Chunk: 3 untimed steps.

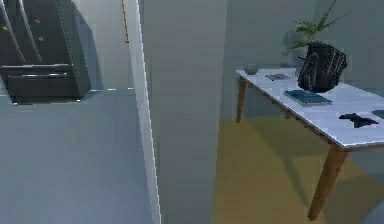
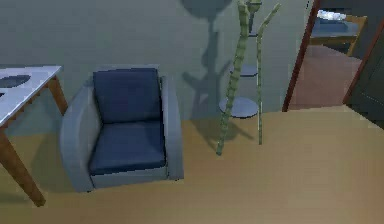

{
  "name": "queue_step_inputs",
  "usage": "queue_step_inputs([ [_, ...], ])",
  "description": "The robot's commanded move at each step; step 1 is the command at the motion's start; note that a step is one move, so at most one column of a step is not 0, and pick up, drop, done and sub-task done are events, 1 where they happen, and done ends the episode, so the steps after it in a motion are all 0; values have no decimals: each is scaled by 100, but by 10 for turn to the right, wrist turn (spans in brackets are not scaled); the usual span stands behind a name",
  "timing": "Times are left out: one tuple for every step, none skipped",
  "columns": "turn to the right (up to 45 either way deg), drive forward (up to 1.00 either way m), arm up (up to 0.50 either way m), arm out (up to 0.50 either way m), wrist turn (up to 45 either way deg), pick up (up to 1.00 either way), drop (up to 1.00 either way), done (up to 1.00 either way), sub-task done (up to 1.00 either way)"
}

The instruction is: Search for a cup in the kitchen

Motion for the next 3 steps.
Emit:
queue_step_inputs([
  [-90, 0, 0, 0, 0, 0, 0, 0, 0],
  [0, 20, 0, 0, 0, 0, 0, 0, 0],
  [-450, 0, 0, 0, 0, 0, 0, 0, 0],
])
